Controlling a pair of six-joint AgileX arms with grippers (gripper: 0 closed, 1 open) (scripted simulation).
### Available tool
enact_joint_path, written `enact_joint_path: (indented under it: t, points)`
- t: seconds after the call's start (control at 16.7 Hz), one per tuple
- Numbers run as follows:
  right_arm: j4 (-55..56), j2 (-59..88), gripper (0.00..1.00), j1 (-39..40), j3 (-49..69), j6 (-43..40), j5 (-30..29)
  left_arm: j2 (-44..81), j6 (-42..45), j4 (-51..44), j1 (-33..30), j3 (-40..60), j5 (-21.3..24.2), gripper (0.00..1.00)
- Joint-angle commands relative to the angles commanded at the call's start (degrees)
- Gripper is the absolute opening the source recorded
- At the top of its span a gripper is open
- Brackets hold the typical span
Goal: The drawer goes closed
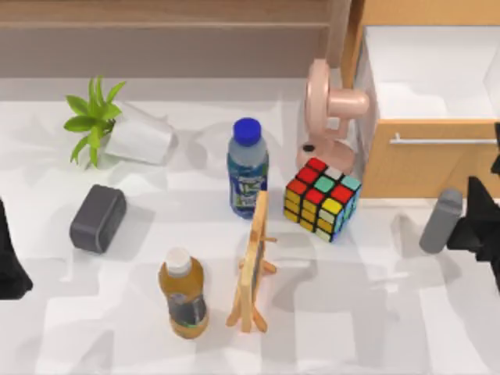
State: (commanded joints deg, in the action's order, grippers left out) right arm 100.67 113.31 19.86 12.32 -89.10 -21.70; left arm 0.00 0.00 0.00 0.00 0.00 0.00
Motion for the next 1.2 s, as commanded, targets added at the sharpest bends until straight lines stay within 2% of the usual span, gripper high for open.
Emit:
enact_joint_path:
  t: [0.78, 1.2]
  points:
    - [-4.4, 0.9, 1.00, -2.2, 5.4, 0.0, 2.2, 0.0, 0.0, 0.0, 0.0, 0.0, 0.0, 1.00]
    - [-4.4, 0.9, 0.47, -2.2, 5.4, 0.0, 2.2, 0.0, 0.0, 0.0, 0.0, 0.0, 0.0, 1.00]
